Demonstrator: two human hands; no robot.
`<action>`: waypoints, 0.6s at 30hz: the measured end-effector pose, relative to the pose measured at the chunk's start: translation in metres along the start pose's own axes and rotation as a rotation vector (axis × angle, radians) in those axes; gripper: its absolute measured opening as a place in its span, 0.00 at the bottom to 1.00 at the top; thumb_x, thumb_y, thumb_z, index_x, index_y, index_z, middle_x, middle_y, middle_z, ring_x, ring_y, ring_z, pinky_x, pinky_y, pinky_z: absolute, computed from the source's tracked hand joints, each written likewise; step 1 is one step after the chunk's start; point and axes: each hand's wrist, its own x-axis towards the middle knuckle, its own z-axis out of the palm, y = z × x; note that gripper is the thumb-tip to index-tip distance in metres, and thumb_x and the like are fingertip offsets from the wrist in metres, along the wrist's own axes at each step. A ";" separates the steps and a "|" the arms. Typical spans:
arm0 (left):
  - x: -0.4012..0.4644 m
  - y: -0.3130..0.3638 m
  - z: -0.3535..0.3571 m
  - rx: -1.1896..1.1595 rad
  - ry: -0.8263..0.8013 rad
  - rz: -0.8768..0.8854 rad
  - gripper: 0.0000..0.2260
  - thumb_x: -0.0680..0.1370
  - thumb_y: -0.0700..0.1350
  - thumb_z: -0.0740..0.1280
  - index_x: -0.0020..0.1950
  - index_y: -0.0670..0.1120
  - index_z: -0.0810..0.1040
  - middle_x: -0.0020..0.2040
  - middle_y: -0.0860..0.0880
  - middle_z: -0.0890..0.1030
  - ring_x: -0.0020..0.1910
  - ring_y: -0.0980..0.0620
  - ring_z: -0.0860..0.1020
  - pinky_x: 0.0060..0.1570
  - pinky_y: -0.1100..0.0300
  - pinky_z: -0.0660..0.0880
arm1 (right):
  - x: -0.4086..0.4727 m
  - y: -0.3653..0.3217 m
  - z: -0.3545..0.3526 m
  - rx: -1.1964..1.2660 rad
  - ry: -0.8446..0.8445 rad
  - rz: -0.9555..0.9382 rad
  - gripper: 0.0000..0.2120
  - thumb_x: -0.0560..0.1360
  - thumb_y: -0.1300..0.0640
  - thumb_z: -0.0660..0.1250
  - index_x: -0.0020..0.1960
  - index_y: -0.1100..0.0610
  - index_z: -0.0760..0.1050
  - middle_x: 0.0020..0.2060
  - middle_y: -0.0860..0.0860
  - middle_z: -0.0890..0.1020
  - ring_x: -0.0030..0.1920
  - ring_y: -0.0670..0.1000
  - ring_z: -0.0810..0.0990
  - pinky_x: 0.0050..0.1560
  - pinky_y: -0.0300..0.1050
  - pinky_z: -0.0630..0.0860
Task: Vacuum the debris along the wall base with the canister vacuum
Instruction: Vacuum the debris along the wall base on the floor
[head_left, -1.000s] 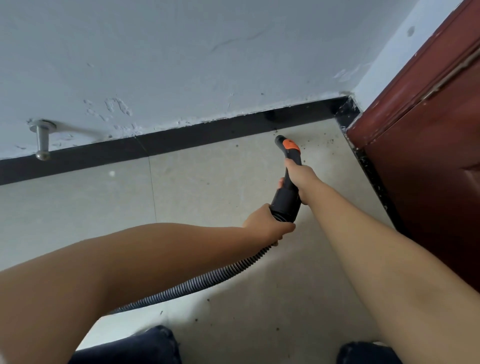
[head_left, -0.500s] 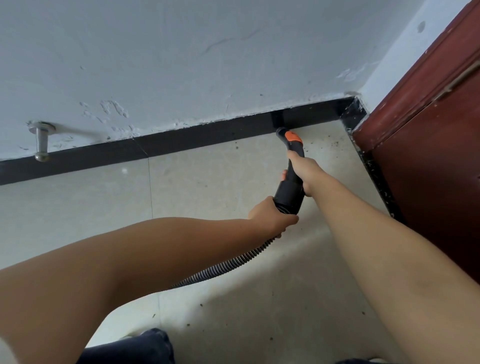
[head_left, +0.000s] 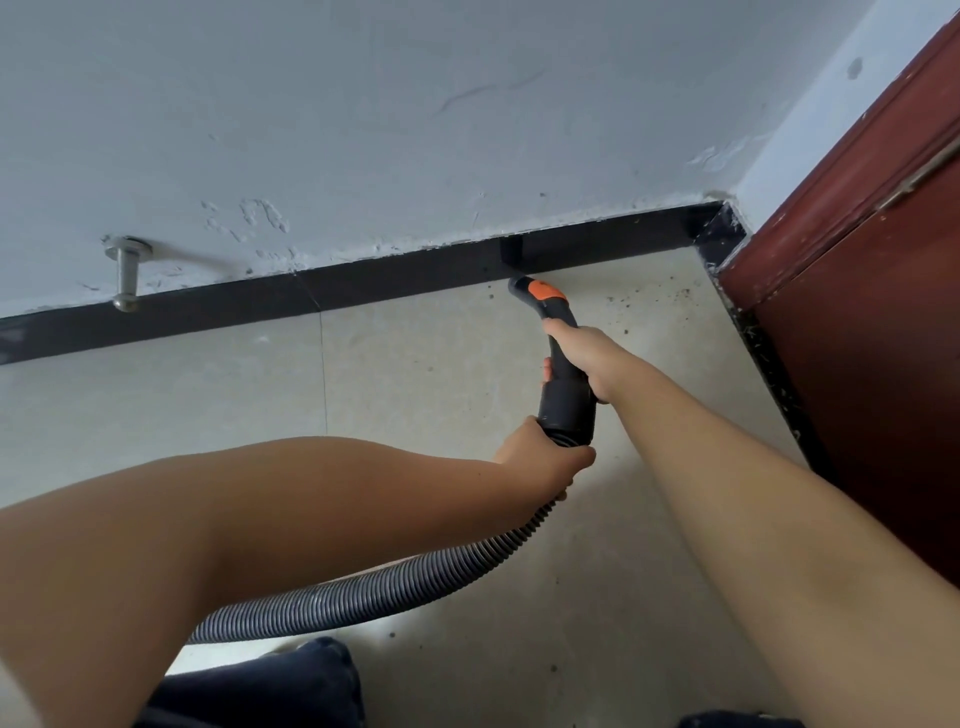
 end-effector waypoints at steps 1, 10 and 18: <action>-0.002 -0.001 -0.002 -0.017 0.006 -0.006 0.13 0.72 0.45 0.68 0.53 0.45 0.69 0.40 0.45 0.78 0.32 0.49 0.76 0.37 0.58 0.75 | -0.001 0.000 0.004 -0.012 -0.008 0.001 0.17 0.79 0.48 0.63 0.60 0.60 0.69 0.33 0.55 0.77 0.29 0.51 0.75 0.33 0.42 0.76; -0.009 -0.009 -0.015 -0.051 0.036 -0.031 0.15 0.72 0.46 0.68 0.55 0.45 0.69 0.40 0.45 0.78 0.31 0.49 0.76 0.35 0.59 0.74 | -0.002 0.001 0.025 -0.045 -0.036 -0.020 0.17 0.78 0.48 0.63 0.59 0.60 0.69 0.33 0.55 0.77 0.29 0.51 0.75 0.35 0.43 0.76; -0.026 -0.030 0.001 0.135 -0.116 0.004 0.16 0.71 0.49 0.69 0.55 0.47 0.69 0.40 0.47 0.79 0.33 0.49 0.78 0.44 0.54 0.80 | -0.029 0.043 -0.006 0.128 0.062 -0.007 0.09 0.79 0.52 0.61 0.49 0.58 0.68 0.30 0.56 0.75 0.26 0.53 0.73 0.31 0.41 0.75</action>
